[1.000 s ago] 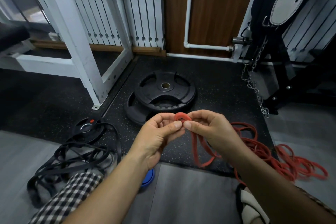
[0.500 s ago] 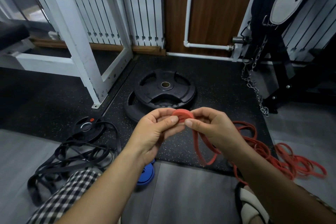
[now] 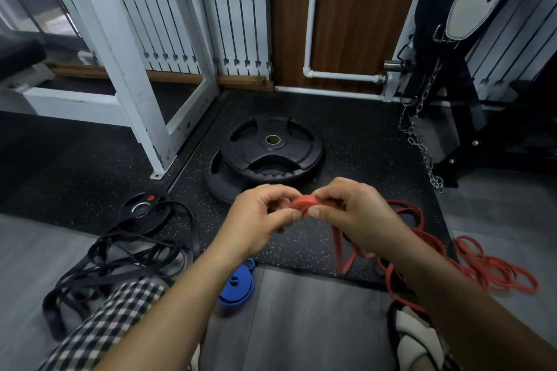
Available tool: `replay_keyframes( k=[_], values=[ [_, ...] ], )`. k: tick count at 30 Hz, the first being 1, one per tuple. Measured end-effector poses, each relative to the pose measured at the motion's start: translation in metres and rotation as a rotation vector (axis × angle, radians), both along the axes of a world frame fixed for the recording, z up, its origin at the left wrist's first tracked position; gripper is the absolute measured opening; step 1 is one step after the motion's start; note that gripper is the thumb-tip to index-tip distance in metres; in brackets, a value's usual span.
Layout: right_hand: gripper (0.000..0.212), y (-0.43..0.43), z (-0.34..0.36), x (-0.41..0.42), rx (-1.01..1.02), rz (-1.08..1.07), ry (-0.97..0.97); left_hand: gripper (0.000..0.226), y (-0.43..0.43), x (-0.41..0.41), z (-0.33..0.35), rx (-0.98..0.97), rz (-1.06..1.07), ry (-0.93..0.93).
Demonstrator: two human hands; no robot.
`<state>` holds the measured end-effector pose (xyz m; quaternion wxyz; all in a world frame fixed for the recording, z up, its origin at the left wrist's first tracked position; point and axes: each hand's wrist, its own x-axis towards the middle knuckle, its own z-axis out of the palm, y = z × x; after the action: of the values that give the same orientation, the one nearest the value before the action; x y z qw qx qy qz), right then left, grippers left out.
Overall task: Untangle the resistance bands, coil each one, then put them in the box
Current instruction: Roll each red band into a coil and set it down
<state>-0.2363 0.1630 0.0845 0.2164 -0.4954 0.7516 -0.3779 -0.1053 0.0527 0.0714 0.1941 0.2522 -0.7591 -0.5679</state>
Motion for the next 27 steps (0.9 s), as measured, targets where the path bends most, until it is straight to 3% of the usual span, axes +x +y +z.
replay_keyframes(
  k=[6,12,16,20,23,25,27],
  values=[
    [0.015,0.000,0.002,0.007,-0.156,-0.070,-0.481,0.020,0.010,-0.005,0.003,0.569,0.137,0.212],
    [0.021,-0.005,-0.009,0.014,-0.251,-0.168,-0.548,0.018,0.023,-0.012,0.001,0.893,0.220,0.348],
    [0.017,-0.003,-0.006,0.012,-0.206,-0.156,-0.421,0.018,0.017,-0.012,0.000,0.773,0.163,0.273],
    [0.011,0.002,0.000,0.002,-0.035,-0.092,-0.109,0.033,0.006,-0.007,0.000,0.265,0.042,0.059],
    [0.008,0.002,-0.003,0.004,0.047,-0.029,0.084,0.035,0.000,-0.005,0.002,0.035,-0.001,0.034],
    [0.010,0.002,-0.002,0.006,0.011,-0.033,-0.003,0.031,-0.001,-0.005,0.004,0.043,0.006,0.060],
    [0.017,0.001,0.003,0.006,-0.086,-0.055,-0.245,0.026,0.000,-0.004,0.004,0.144,0.041,0.128]
  ],
)
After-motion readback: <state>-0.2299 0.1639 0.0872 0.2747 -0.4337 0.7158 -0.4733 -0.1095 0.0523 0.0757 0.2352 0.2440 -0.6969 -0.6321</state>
